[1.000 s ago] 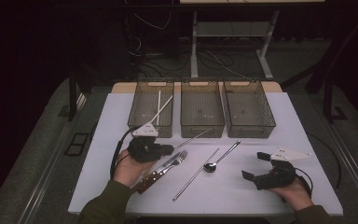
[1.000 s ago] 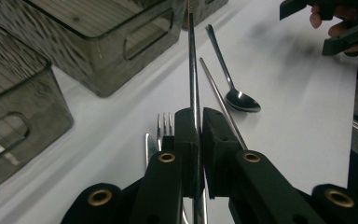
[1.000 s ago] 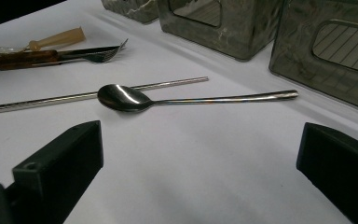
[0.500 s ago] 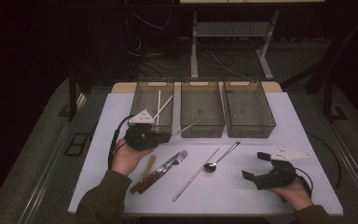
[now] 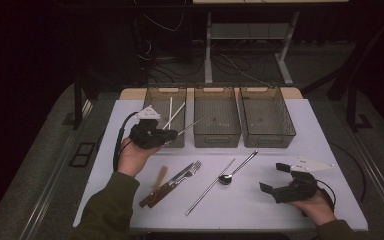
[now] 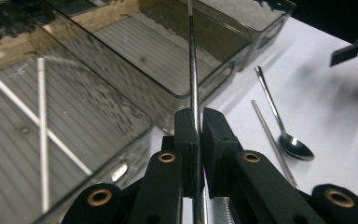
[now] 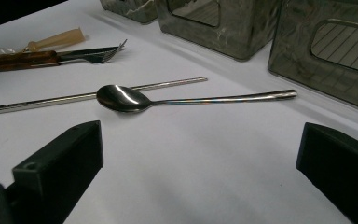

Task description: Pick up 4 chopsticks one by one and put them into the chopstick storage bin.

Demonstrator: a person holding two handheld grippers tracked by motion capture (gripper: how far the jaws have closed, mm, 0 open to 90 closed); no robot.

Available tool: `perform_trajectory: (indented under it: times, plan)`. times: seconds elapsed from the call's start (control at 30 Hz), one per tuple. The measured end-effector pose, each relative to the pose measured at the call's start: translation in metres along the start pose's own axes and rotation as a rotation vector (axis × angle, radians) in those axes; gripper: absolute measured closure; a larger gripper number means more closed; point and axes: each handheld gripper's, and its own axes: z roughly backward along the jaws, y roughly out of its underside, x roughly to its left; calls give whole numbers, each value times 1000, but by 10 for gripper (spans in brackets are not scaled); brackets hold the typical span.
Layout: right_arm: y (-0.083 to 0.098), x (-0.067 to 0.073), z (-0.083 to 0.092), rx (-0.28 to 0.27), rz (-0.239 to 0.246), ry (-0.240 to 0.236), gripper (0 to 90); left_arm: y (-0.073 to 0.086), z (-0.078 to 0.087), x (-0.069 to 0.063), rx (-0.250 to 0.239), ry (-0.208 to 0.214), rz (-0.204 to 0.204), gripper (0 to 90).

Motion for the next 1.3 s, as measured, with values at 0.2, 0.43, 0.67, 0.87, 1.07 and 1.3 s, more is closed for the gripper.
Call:
perform_trajectory:
  times: [0.2, 0.43, 0.67, 0.87, 1.07, 1.3]
  plan:
    - [0, 0, 0, -3, 1, 0, 8, -7, -1, 9, -7, -32, 20, 849]
    - [0, -1, 0, -4, 1, 0, 7, -14, -2, 21, -7, -69, 31, 849]
    - [0, -1, 0, -5, -1, 1, 7, -16, -3, 34, -11, -107, 64, 849]
    - [0, -1, 0, -7, -2, 0, 7, -16, -5, 46, -9, -142, 95, 849]
    - [0, -1, 0, -6, -3, 1, 7, -15, -8, 58, -2, -172, 114, 849]
    - [0, -1, 1, -8, -1, 1, 7, -12, -13, 69, 29, -211, 145, 849]
